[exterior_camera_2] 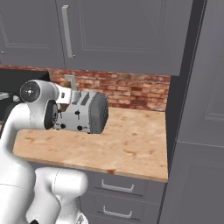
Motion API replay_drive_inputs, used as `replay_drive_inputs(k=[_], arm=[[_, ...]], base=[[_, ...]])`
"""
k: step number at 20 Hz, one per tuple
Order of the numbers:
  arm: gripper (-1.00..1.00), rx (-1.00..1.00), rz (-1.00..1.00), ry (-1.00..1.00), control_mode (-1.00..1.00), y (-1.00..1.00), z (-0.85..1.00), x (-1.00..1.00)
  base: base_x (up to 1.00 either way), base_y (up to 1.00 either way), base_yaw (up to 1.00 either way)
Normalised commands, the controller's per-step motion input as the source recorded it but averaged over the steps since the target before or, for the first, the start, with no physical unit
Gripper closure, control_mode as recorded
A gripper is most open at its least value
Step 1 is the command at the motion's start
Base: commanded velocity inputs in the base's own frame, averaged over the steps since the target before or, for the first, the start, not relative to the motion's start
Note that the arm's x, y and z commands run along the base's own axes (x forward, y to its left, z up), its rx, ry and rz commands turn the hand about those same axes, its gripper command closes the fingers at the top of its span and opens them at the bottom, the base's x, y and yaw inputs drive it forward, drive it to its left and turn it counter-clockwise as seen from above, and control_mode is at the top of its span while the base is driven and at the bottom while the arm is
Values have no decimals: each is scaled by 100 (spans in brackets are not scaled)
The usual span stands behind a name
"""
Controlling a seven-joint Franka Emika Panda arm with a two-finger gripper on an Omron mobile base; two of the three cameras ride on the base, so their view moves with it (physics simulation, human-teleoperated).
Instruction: Start the toaster. Once the lever pops up, take the bread to the plate on the dining counter.
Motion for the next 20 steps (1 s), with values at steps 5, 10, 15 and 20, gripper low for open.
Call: replay_drive_inputs(k=[5, 10, 15, 20], arm=[[100, -1, 0, 12, -100, -30, 4, -68], [100, -4, 0, 17, -100, -13, 0, -72], [100, -5, -4, 21, -100, -13, 0, -76], [100, -3, -4, 14, -100, -24, 0, -62]], base=[[0, 0, 0], [0, 0, 0], [0, 0, 0], [0, 0, 0]])
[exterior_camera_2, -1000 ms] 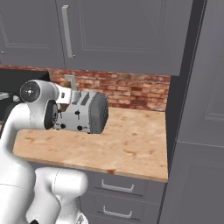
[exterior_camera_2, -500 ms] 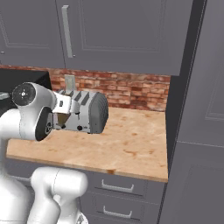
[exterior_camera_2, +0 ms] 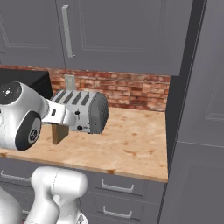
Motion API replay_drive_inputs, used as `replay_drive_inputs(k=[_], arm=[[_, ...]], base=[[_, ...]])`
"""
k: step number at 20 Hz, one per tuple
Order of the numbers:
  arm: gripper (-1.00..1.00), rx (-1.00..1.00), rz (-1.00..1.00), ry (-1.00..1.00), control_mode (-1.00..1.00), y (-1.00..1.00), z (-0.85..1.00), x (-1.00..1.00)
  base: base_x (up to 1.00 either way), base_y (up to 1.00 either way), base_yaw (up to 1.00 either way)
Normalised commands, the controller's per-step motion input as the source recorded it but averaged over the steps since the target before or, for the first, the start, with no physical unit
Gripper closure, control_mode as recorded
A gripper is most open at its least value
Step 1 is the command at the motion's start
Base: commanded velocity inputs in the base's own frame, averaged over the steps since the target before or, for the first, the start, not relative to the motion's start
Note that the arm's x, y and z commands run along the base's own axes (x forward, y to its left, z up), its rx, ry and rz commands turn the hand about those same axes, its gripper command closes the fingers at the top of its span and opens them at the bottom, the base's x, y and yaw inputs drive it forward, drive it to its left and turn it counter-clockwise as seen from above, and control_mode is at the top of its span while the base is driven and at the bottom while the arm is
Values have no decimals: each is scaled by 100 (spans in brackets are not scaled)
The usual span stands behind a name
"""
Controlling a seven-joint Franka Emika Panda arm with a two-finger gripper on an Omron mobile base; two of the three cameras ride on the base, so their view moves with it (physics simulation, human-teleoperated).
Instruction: Start the toaster. Once the lever pops up, take the bread to the plate on the dining counter.
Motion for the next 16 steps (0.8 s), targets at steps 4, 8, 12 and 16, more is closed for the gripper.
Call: replay_drive_inputs(k=[4, 8, 12, 16], arm=[[100, 0, -4, 8, -100, -5, 0, -46], [100, 0, -3, 1, -100, 0, 0, -27], [100, -2, 0, 0, -100, 0, 0, -10], [100, -4, 0, 0, -100, 4, 0, -3]], base=[[0, 0, 0], [0, 0, 0], [0, 0, 0], [0, 0, 0]])
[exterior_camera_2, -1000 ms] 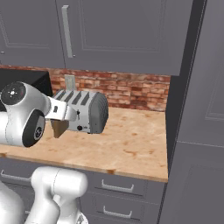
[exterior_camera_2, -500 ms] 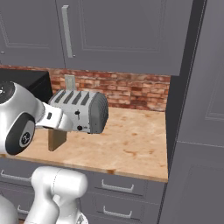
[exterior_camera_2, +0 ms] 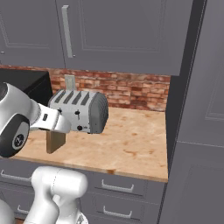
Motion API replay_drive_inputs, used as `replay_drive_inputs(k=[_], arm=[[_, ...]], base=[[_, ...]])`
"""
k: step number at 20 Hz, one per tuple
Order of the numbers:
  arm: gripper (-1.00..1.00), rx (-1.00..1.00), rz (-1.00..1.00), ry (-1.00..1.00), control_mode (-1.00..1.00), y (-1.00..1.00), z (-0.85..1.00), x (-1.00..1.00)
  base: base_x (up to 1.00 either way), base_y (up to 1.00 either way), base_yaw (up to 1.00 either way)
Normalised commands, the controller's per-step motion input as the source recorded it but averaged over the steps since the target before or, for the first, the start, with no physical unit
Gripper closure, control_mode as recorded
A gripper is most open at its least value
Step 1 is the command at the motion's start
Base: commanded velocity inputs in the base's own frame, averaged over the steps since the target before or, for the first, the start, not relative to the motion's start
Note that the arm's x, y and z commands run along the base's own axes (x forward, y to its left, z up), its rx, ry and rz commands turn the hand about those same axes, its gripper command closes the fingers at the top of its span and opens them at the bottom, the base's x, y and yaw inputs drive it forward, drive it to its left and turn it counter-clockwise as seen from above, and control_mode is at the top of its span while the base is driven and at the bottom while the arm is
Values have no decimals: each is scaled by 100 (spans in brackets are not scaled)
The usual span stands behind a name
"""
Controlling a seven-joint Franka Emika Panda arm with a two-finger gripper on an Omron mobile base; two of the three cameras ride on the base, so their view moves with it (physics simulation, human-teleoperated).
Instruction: Start the toaster. Once the lever pops up, take the bread to the plate on the dining counter.
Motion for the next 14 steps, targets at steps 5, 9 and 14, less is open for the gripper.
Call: replay_drive_inputs(k=[5, 9, 14], arm=[[100, 0, 0, 0, -100, 0, 0, -4], [100, 0, 0, 0, -100, 0, 0, 0], [100, 0, 0, 0, 100, 0, 0, 0]], base=[[0, 0, 0], [0, 0, 0], [-55, -3, 5]])
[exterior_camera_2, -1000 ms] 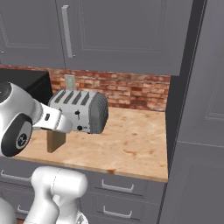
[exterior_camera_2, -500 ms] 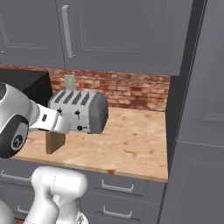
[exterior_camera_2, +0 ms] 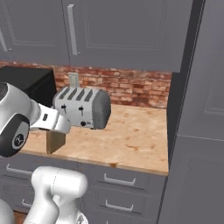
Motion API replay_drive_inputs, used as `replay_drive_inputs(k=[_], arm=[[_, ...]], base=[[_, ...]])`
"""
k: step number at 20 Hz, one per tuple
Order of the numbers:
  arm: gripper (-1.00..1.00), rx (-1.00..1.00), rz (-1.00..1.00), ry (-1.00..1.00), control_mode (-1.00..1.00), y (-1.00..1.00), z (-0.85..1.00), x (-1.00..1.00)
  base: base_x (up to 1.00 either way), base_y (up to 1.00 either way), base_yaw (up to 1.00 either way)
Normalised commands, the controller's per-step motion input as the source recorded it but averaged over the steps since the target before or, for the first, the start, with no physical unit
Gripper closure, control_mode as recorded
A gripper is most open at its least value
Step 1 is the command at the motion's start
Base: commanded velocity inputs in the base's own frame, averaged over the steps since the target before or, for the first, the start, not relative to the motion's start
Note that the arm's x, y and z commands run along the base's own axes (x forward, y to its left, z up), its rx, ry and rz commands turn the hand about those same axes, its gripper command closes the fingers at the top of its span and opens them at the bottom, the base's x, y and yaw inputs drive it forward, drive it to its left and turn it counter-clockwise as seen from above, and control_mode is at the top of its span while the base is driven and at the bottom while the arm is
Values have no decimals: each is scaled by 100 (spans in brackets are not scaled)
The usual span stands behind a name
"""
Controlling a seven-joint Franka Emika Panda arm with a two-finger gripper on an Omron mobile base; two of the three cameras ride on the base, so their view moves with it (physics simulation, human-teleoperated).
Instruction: Start the toaster. Once the lever pops up, take the bread to the plate on the dining counter.
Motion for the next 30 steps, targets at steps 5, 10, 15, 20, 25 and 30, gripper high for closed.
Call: replay_drive_inputs(k=[5, 10, 15, 20, 25, 30], arm=[[100, 0, 0, 0, 100, 0, 0, 0], [100, 0, 0, 0, 100, 0, 0, 0], [100, 0, 0, 0, 100, 0, 0, 0], [100, 0, 0, 0, 100, 0, 0, 0], [100, 0, 0, 0, 100, 0, 0, 0], [100, 0, 0, 0, 100, 0, 0, 0]], base=[[-93, -1, 51], [-31, 3, 98], [-11, 0, 100], [1, 0, 99], [24, 0, 87], [53, 0, 48]])
